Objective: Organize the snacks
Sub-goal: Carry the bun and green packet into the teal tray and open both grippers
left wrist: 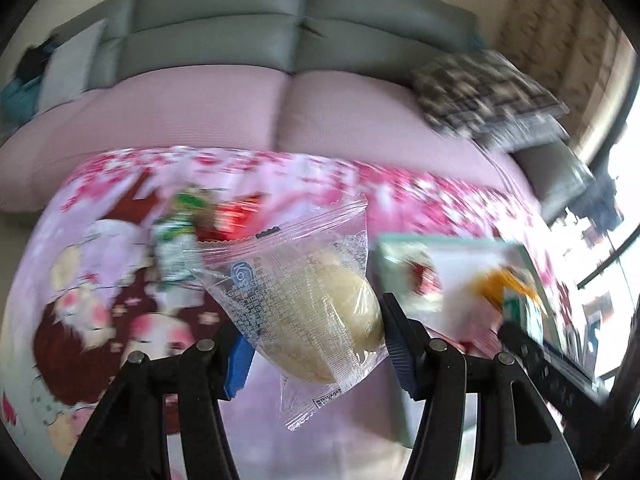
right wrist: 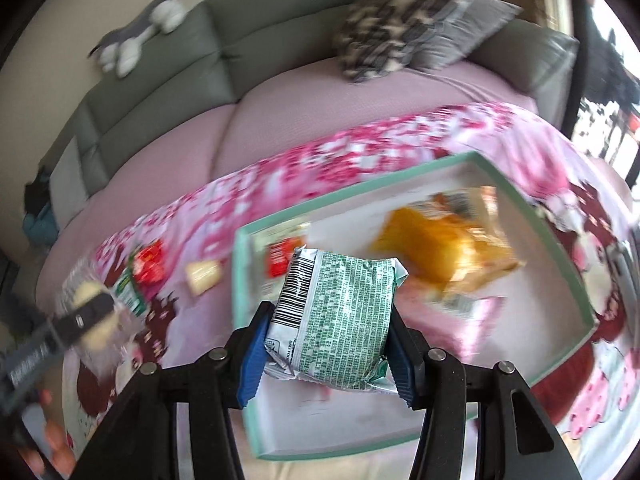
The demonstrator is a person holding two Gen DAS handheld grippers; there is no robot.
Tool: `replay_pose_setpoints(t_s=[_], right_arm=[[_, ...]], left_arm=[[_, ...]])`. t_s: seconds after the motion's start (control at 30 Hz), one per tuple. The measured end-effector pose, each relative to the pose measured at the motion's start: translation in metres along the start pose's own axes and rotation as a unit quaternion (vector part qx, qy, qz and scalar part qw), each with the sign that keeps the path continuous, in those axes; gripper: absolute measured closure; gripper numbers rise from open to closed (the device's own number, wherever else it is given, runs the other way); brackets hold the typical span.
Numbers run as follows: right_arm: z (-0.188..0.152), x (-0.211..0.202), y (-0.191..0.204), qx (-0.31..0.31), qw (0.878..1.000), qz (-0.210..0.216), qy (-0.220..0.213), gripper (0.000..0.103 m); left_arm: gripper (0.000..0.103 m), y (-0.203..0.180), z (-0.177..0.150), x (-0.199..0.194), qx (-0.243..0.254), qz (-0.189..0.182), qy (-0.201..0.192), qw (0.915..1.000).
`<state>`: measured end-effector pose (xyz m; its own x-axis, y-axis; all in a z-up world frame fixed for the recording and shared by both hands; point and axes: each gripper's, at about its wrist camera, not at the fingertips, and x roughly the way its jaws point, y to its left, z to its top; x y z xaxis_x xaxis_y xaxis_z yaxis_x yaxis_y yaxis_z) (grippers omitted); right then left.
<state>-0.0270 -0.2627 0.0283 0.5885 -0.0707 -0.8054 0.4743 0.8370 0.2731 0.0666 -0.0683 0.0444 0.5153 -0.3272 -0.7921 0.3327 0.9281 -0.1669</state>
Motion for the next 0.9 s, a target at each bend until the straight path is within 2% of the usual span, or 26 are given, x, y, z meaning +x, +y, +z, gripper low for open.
replay_pose_setpoints(t_s=[0.2, 0.33, 0.67, 0.9], right_arm=[[0.006, 0.001, -0.029, 0.032, 0.999, -0.001, 0.003, 0.047], [0.007, 0.007, -0.035, 0.036, 0.999, 0.01, 0.008, 0.047], [0.011, 0.025, -0.052, 0.05, 0.998, 0.026, 0.014, 0.047], [0.019, 0.034, -0.062, 0.058, 0.998, 0.018, 0.011, 0.047]], left_arm=[[0.043, -0.061, -0.014, 0.026, 0.078, -0.024, 0.028, 0.9963], [0.043, -0.086, -0.023, 0.038, 0.113, -0.021, 0.035, 0.9927], [0.043, -0.114, -0.025, 0.067, 0.154, -0.017, 0.032, 0.9875], [0.043, -0.128, -0.023, 0.076, 0.177, -0.019, 0.019, 0.9839]])
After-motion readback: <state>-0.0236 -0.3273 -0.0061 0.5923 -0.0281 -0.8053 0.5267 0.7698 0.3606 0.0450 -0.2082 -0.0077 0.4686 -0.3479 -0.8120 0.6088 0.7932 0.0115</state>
